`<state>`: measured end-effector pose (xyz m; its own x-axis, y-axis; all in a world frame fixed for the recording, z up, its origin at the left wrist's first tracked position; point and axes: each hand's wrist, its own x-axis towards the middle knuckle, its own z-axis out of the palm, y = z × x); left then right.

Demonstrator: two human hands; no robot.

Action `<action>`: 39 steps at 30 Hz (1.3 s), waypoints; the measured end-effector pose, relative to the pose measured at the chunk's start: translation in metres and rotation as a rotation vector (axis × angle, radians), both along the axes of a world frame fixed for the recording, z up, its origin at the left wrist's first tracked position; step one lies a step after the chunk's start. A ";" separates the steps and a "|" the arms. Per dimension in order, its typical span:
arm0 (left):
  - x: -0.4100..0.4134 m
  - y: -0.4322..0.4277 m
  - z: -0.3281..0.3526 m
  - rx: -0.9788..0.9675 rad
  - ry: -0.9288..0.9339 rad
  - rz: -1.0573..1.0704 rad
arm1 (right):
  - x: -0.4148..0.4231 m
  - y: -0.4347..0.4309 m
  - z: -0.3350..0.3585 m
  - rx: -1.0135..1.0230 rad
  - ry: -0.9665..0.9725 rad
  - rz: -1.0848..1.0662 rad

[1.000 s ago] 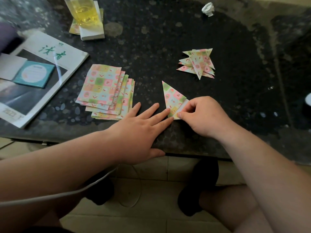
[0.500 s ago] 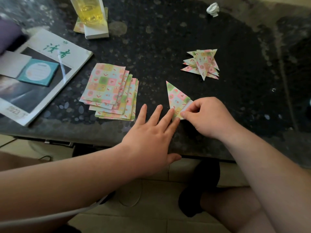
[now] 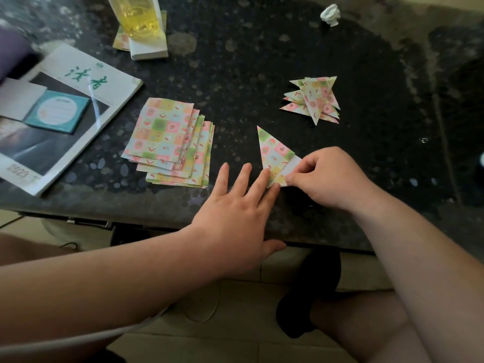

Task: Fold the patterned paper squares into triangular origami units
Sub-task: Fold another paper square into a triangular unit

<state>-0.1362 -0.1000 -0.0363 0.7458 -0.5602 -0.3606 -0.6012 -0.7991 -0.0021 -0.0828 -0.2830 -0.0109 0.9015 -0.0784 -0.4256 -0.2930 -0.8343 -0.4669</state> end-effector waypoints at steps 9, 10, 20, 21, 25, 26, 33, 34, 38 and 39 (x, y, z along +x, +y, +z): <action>0.001 0.001 0.000 0.004 0.012 0.017 | 0.000 0.008 -0.001 0.052 0.075 -0.074; 0.001 0.001 0.000 0.005 0.013 0.017 | 0.000 0.010 -0.001 0.065 0.076 -0.089; 0.001 0.002 0.001 0.011 0.022 0.009 | -0.001 0.012 -0.001 0.029 0.067 -0.071; 0.001 0.001 0.002 0.013 0.023 0.009 | -0.001 0.012 -0.001 0.026 0.065 -0.066; 0.001 0.000 0.002 0.013 0.024 0.013 | -0.001 0.012 -0.001 0.013 0.063 -0.058; 0.001 0.000 0.002 0.011 0.023 0.014 | -0.001 0.012 -0.001 0.013 0.061 -0.057; 0.001 0.000 0.002 0.002 0.006 0.010 | -0.001 0.012 -0.002 0.014 0.057 -0.043; 0.001 0.000 0.003 0.002 0.004 0.009 | -0.001 0.012 -0.002 0.015 0.055 -0.043; 0.003 -0.001 0.004 -0.003 -0.002 0.012 | 0.000 0.012 -0.002 0.022 0.049 -0.052; 0.004 -0.001 0.004 -0.005 -0.010 0.009 | 0.000 0.012 -0.002 0.023 0.047 -0.051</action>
